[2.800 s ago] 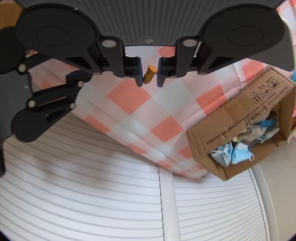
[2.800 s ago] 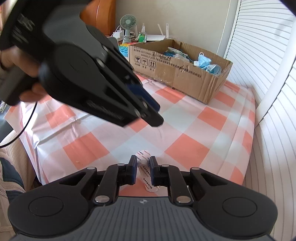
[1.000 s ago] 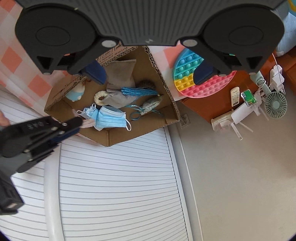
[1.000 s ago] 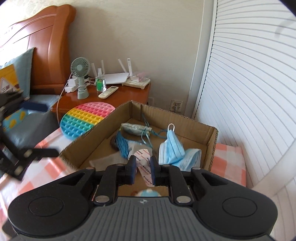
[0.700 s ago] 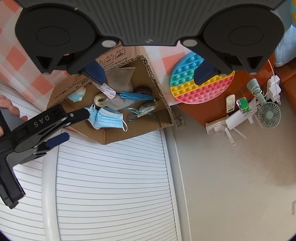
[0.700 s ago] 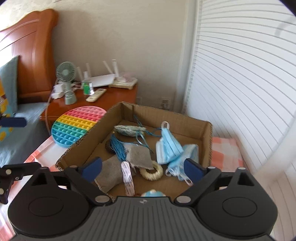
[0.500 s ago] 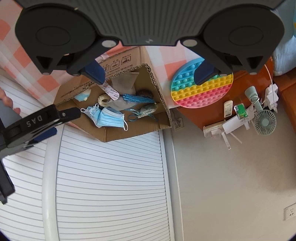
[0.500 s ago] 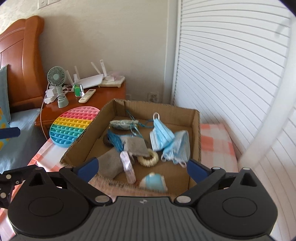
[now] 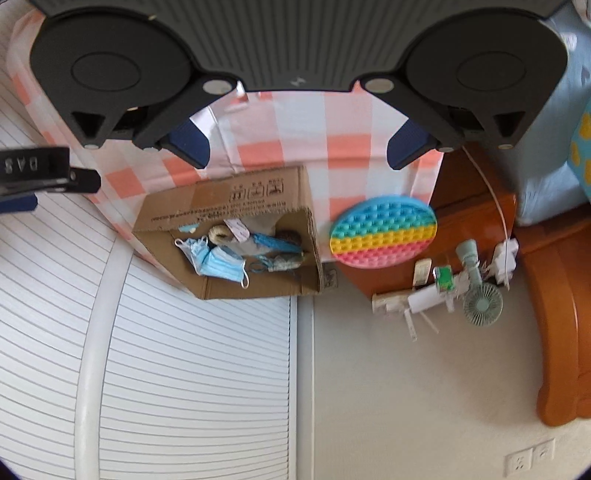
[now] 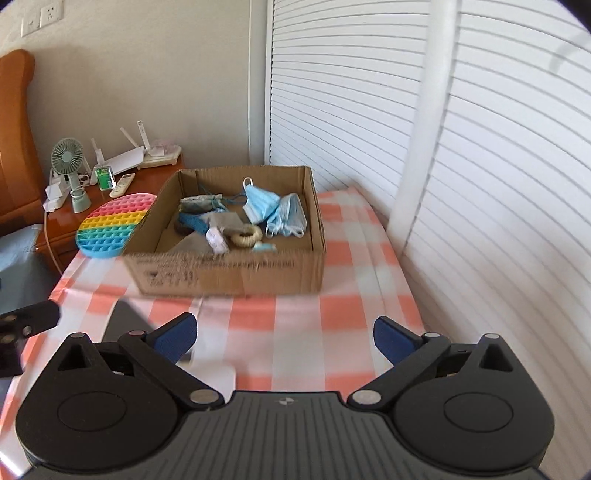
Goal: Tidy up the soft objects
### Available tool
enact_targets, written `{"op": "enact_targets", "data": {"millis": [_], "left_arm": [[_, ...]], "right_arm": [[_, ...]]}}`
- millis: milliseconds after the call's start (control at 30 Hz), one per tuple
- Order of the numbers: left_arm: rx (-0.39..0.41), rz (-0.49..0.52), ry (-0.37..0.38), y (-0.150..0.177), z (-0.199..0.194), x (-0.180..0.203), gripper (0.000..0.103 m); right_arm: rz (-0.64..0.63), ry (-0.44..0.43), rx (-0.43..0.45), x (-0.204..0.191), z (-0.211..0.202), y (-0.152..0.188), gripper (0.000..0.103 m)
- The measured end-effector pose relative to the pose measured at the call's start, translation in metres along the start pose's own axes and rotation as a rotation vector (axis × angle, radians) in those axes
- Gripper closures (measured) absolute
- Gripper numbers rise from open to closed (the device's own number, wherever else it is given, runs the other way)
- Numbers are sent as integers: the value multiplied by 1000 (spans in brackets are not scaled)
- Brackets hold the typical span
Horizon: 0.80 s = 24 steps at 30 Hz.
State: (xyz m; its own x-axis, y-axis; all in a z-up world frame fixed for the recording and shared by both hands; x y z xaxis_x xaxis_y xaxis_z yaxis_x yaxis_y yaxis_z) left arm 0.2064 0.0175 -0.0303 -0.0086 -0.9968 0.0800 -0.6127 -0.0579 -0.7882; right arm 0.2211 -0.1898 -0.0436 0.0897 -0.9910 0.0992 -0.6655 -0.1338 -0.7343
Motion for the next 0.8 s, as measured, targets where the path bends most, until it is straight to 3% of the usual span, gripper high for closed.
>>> {"op": "enact_targets", "data": {"millis": [333, 800], "left_arm": [[2, 41, -23, 20, -35, 21, 1], [11, 77, -27, 26, -49, 39, 1]], "right_arm": [[27, 26, 14, 1, -53, 36, 0], [41, 27, 26, 3, -64, 40, 0]]}}
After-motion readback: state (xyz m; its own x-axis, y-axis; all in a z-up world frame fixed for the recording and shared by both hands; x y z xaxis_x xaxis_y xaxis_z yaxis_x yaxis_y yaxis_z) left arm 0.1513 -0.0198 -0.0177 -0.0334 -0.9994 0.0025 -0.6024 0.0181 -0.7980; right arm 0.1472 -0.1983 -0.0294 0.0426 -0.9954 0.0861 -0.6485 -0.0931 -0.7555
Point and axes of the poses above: each gripper's, at about its wrist camera, not at the fingertips, and z roughly the way its jaws point, x to its right, y to its underside, the point moved 10 cm from there along z, roughly the way its jaws point, and after that the axes turned 6 degrees about -z, right-handed, at the moved point
